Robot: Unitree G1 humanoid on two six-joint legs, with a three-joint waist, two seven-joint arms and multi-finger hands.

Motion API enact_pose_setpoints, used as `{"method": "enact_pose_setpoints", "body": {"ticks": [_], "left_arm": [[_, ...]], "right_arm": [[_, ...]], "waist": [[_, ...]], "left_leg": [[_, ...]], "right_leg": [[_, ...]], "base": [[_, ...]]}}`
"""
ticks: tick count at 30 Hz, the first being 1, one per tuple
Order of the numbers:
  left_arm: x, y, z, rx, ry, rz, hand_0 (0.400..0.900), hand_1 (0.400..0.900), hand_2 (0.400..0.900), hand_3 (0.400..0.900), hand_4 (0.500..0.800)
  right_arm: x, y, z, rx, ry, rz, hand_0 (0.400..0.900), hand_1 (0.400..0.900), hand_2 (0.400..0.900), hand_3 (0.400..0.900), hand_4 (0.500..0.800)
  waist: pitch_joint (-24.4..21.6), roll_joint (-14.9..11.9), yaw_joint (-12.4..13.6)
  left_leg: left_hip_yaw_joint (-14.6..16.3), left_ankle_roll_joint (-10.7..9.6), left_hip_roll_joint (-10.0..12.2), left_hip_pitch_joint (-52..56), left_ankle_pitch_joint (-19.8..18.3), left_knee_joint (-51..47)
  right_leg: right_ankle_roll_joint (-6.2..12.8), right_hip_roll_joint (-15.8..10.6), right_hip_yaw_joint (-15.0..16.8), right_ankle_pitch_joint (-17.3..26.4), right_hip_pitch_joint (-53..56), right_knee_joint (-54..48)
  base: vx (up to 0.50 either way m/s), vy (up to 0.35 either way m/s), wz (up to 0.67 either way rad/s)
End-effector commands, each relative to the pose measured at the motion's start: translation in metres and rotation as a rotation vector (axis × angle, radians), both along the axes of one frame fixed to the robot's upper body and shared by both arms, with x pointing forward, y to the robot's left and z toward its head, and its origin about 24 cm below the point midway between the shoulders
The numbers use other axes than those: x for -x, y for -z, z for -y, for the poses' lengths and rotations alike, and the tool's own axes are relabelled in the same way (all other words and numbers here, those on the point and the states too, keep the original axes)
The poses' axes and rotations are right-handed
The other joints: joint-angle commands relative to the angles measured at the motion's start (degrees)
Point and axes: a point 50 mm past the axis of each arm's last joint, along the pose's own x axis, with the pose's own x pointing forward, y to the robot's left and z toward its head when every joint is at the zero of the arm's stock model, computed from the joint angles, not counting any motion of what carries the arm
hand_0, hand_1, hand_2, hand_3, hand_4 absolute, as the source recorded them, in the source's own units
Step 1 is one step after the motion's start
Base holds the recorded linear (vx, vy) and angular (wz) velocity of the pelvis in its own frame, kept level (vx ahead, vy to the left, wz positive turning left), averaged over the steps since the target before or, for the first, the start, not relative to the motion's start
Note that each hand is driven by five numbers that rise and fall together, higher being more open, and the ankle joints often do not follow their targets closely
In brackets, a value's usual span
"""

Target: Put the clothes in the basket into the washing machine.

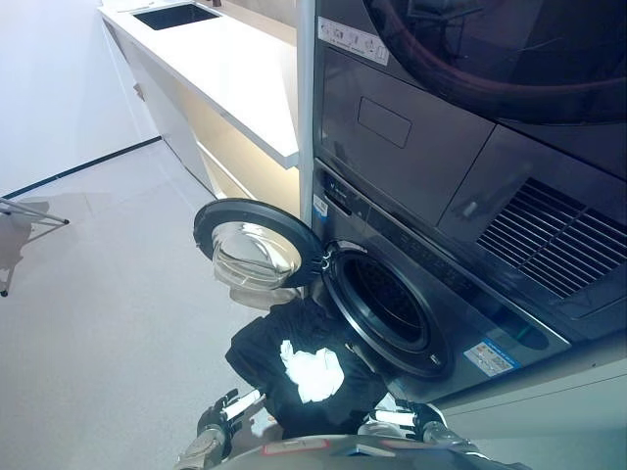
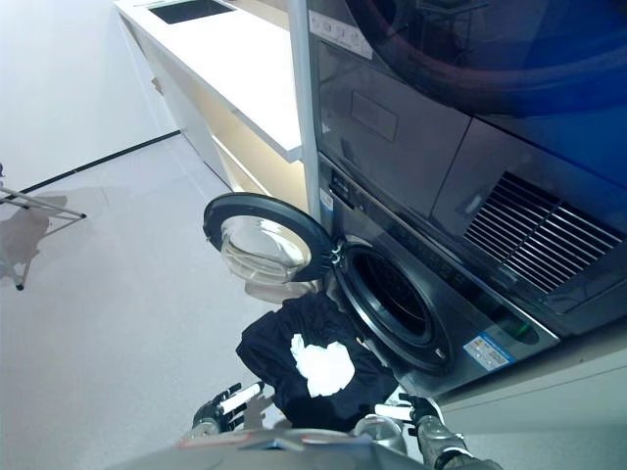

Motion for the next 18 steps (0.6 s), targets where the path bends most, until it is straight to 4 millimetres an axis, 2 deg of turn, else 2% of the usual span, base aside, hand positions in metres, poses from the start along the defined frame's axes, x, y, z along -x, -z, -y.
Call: {"method": "enact_pose_setpoints", "body": {"ticks": [1,18], "left_arm": [[-0.0313,-0.0095,-0.0029,-0.023,0.045,0.111,0.9,0.9,0.9,0.9,0.8],[-0.0283,-0.0084,-0.0019,-0.015,0.038,0.101,0.9,0.9,0.9,0.9,0.8]], "right_arm": [[-0.0359,-0.008,-0.0044,-0.002,-0.017,0.067,0.9,0.9,0.9,0.9,0.8],[-0.0361,-0.0082,-0.0036,0.0,-0.019,0.067,0.9,0.9,0.9,0.9,0.8]], "waist": [[0.3,-1.9,-1.1],[0.1,-2.0,-1.0]], "left_leg": [[-0.9,1.2,-0.2,-2.1,-0.9,1.9],[-0.9,1.2,-0.2,-2.0,-1.2,2.1]], "right_leg": [[6.21,-1.6,1.7,-2.1,0.7,0.8],[6.18,-1.5,1.7,-2.3,0.8,0.8]], "base": [[0.0,0.0,0.0],[0.0,0.0,0.0]]}}
